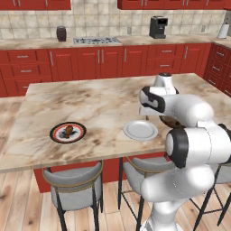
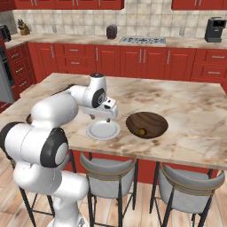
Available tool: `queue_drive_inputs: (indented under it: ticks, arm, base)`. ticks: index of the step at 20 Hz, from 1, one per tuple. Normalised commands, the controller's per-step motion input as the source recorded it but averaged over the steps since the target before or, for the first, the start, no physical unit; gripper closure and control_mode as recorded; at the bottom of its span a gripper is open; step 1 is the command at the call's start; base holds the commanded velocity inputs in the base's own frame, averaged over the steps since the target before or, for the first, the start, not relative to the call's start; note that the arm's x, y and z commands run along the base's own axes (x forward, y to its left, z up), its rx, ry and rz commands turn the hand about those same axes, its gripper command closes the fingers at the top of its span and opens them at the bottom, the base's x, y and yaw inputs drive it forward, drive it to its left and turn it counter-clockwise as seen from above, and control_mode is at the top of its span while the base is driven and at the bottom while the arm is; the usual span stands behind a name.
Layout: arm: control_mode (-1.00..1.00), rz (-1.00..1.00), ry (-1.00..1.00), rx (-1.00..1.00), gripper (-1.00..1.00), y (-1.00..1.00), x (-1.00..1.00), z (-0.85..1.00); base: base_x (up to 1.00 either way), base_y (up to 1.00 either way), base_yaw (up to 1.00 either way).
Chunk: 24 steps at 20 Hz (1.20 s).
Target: Pick the chicken drumstick and sweet potato from their plates and place them in the bowl. Then put the bowl in the fridge.
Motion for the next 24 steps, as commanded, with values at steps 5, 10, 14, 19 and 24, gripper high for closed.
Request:
queue_drive_inputs:
  ticks: [5, 10, 14, 19, 24]
  arm:
    - [-1.00, 0.00, 0.01, 0.00, -1.00, 0.87, 0.03, 0.05]
    - [-1.00, -0.05, 0.00, 0.00, -1.00, 0.84, 0.02, 0.00]
    - [-1.00, -0.08, 0.00, 0.00, -1.00, 0.82, 0.04, 0.00]
    - [-1.00, -0.01, -0.04, 0.02, -1.00, 0.72, 0.06, 0.00]
    - [-1.00, -0.03, -0.07, 0.05, -1.00, 0.72, 0.09, 0.00]
  base:
    - [0.00, 0.00, 0.00]
    - [0.00, 0.00, 0.00]
    - [0.00, 0.00, 0.00]
    - [0.00, 0.00, 0.00]
    - [0.00, 0.00, 0.00]
